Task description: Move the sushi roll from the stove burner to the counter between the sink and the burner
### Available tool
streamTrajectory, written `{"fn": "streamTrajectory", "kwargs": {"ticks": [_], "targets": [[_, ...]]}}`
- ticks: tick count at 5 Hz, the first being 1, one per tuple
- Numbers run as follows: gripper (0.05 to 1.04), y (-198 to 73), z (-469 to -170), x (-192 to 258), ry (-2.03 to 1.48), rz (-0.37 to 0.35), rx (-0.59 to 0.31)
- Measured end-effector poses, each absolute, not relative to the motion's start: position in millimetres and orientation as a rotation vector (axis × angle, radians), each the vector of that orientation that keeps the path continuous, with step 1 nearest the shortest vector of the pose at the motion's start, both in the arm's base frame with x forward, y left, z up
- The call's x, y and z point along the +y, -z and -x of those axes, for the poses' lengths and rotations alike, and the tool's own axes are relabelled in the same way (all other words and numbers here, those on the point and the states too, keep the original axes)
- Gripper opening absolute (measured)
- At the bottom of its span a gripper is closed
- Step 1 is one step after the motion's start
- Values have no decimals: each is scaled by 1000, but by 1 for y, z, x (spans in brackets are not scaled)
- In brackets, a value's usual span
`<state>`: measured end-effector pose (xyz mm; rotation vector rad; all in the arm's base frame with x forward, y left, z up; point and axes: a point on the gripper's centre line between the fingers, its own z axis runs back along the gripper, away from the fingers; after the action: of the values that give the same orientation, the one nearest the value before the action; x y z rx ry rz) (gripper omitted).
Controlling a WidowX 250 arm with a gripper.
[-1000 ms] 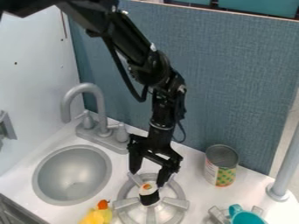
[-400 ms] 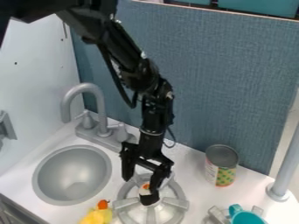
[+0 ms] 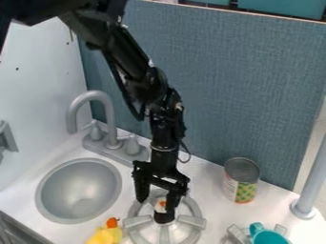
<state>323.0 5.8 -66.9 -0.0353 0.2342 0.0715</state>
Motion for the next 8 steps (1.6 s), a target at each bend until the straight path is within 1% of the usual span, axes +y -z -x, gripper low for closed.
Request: {"fn": "streamTrajectory", "kwargs": {"ticks": [2,3,4,5,6,7,8], "targets": [[1000,70,-319,4,-87,42,234],[949,74,-315,2,-106,57,234],[682,75,-316,-1,-104,77,219],[485,81,-316,3,-117,87,226],[437,83,-317,5,-117,91,223],[437,84,-319,10,-142,123,220],[437,81,-314,10,-145,119,194]]}}
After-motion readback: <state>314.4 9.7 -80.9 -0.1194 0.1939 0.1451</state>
